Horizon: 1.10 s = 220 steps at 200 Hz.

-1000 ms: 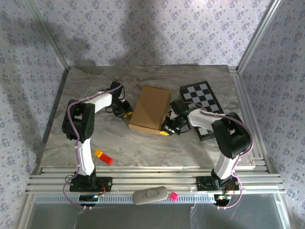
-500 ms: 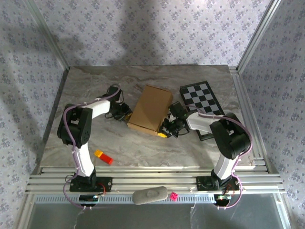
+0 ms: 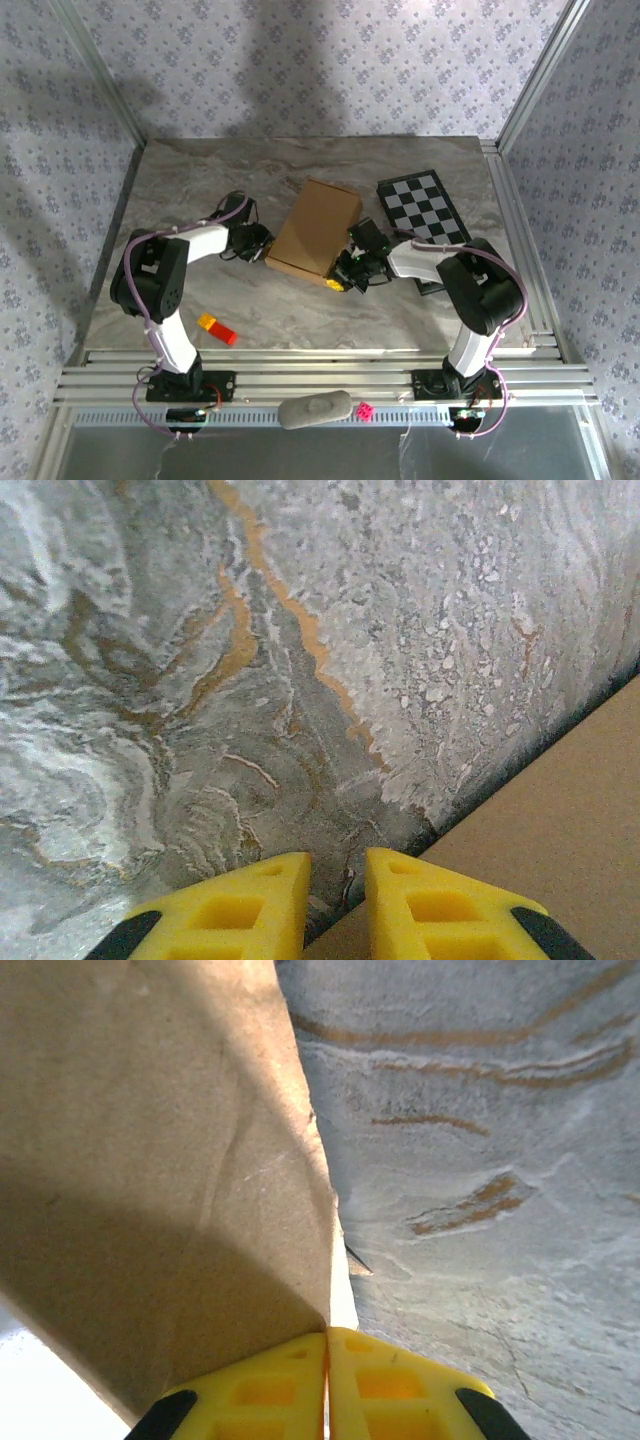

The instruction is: Fold the paper box

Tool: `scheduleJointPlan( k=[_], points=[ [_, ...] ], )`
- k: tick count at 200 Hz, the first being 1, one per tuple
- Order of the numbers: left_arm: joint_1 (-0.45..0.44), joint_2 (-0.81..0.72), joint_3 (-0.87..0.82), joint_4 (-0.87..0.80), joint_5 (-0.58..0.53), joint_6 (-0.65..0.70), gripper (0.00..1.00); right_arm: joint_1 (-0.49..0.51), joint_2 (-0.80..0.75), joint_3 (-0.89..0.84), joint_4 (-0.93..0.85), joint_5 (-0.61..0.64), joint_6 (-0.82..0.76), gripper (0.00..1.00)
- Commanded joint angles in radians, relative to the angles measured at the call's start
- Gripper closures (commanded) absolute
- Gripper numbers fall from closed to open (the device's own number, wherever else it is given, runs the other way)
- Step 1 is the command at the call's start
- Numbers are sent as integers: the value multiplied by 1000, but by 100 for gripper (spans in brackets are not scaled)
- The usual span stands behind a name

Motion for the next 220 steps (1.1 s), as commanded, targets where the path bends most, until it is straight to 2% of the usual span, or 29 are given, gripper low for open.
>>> scheduleJointPlan(
  k=[1, 53, 135, 158, 199, 220],
  points=[
    [-49, -11, -44, -75, 38, -49, 77, 15, 22, 1, 169, 4, 83, 90],
    [-80, -38, -118, 3, 33, -145, 77, 37, 55, 0, 300, -8, 209, 90],
    [-101, -70, -148, 8, 16, -174, 77, 56, 123, -9, 434, -38, 359, 90],
    [-72, -98, -146, -60, -9, -115, 77, 47, 74, 13, 257, -16, 267, 90],
    [19, -122, -88, -199, -52, 46, 72, 3, -98, 110, -274, 131, -48, 90],
    [41, -132, -46, -231, -64, 83, 68, -56, -133, 168, -411, 173, -181, 90]
  ],
)
